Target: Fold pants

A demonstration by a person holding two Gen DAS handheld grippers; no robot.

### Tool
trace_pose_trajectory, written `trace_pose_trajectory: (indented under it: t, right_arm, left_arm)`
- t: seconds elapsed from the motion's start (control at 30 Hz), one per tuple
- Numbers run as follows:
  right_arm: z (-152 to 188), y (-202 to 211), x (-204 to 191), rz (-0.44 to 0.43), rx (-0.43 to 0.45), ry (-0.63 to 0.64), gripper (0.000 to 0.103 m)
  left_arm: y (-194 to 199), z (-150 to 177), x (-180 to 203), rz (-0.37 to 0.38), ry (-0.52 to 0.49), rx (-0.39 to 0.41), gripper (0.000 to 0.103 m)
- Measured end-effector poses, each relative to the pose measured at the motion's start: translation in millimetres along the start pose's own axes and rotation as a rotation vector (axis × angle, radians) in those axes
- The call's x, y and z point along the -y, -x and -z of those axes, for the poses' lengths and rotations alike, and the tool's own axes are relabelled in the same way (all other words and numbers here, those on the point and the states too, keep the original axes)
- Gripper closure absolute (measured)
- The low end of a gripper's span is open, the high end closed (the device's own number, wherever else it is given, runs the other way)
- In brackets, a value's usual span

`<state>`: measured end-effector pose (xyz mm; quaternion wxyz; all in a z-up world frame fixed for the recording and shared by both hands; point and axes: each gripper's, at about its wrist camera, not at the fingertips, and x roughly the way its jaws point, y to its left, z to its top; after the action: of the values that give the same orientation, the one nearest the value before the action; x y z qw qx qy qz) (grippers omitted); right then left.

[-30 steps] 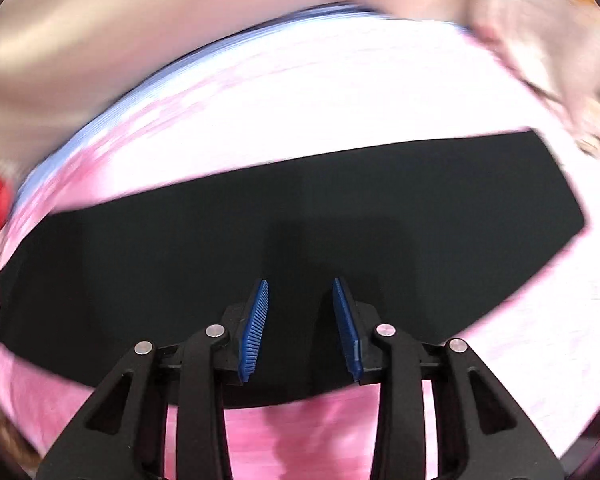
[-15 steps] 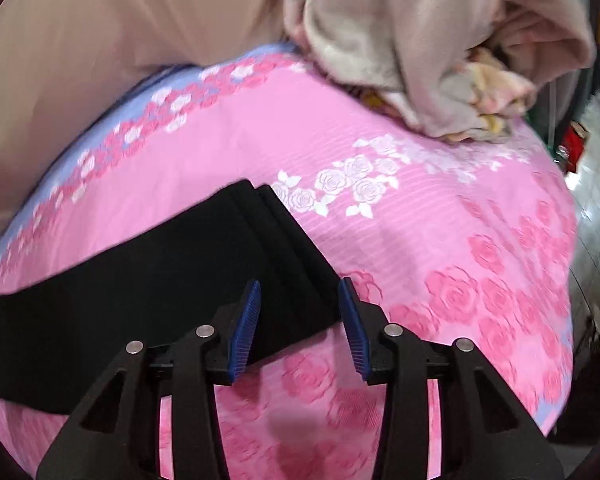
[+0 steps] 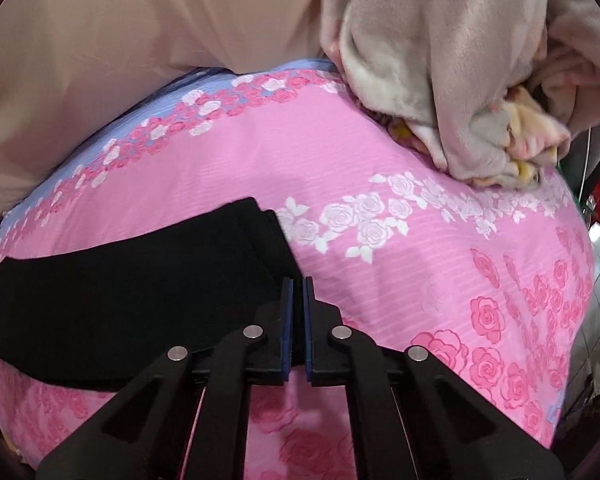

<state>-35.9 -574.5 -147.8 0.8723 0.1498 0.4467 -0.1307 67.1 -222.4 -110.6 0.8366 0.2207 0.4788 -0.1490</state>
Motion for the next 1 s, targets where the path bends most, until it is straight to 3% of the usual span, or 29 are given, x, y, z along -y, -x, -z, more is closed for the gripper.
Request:
trace_pose_trajectory:
  t: [0.03, 0.1, 0.23, 0.4, 0.43, 0.5, 0.53, 0.67, 0.77, 0.83, 0.87, 0.9, 0.97, 1.0]
  right_arm:
    - [3, -6, 2, -0.004, -0.01, 0.004, 0.099]
    - [1, -1, 5, 0.007, -0.002, -0.017, 0.082]
    - [-15, 28, -3, -0.029, 0.076, -0.037, 0.082]
    - [-44, -14, -35, -0.067, 0.0, 0.086, 0.081]
    - [-45, -24, -38, -0.074, -0.015, 0.105, 0.081]
    - [-44, -38, -42, -0.041, -0.034, 0.169, 0.098]
    - [-45, -38, -39, -0.022, -0.016, 0.182, 0.099]
    - [-52, -33, 14, 0.104, 0.014, 0.047, 0.103]
    - [-51, -20, 37, 0.023, -0.01, -0.069, 0.102]
    - [-46, 2, 32, -0.057, 0.018, -0.079, 0.096]
    - [-43, 7, 23, -0.07, 0.02, -0.048, 0.088]
    - [-42, 8, 10, -0.07, 0.011, 0.002, 0.065]
    - [-39, 4, -12, -0.042, 0.006, 0.096, 0.033]
    - [-38, -1, -21, -0.038, 0.003, 0.14, 0.035]
  left_arm:
    - [-1, 0, 2, 0.0, -0.001, -0.001, 0.007]
    - [-2, 0, 5, -0.011, -0.008, -0.004, 0.007]
    - [-3, 4, 2, -0.006, 0.01, -0.015, 0.007]
    - [-9, 9, 13, 0.0, -0.007, -0.045, 0.007]
    - [-7, 9, 16, 0.0, -0.011, -0.038, 0.007]
    - [-1, 9, 18, -0.003, -0.018, -0.02, 0.007]
    - [0, 10, 18, -0.008, -0.021, -0.018, 0.007]
    - [0, 17, 8, -0.02, 0.002, -0.028, 0.007]
    - [-6, 22, 4, -0.034, 0.015, -0.054, 0.007]
    - [-6, 24, 2, -0.029, 0.029, -0.056, 0.007]
    - [-5, 25, 1, -0.024, 0.034, -0.052, 0.007]
    - [-5, 25, 3, -0.015, 0.036, -0.048, 0.007]
    - [-6, 24, 9, -0.004, 0.021, -0.049, 0.007]
    - [-7, 23, 12, -0.002, 0.014, -0.049, 0.007]
